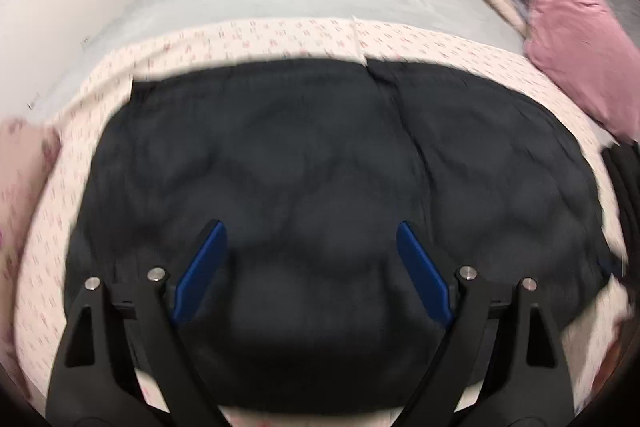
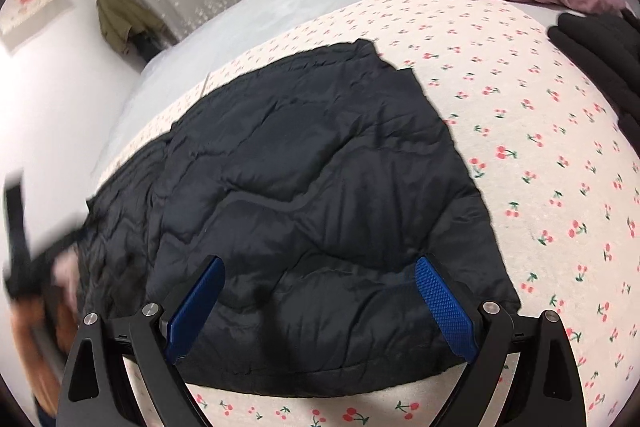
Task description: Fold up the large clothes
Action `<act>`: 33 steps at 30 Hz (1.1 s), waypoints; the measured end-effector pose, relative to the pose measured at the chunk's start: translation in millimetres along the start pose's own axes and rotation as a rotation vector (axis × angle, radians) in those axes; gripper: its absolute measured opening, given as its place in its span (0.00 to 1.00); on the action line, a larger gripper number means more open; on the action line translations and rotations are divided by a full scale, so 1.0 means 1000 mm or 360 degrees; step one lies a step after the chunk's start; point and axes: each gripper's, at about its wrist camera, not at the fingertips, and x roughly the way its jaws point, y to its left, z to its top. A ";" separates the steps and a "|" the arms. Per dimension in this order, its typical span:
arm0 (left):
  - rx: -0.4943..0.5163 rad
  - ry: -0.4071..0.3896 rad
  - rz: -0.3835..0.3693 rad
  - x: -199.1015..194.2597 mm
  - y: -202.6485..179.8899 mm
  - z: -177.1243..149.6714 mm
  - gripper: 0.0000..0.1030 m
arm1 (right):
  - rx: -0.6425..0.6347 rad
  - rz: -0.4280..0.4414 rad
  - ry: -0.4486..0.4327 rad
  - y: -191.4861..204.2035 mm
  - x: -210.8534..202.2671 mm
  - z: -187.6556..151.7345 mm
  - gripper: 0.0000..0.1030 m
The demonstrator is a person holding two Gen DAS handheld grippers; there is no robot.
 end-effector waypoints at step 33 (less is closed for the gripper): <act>0.0208 -0.0026 0.0036 0.030 -0.030 -0.051 0.85 | 0.1042 0.0437 -0.0301 -0.050 0.024 -0.052 0.69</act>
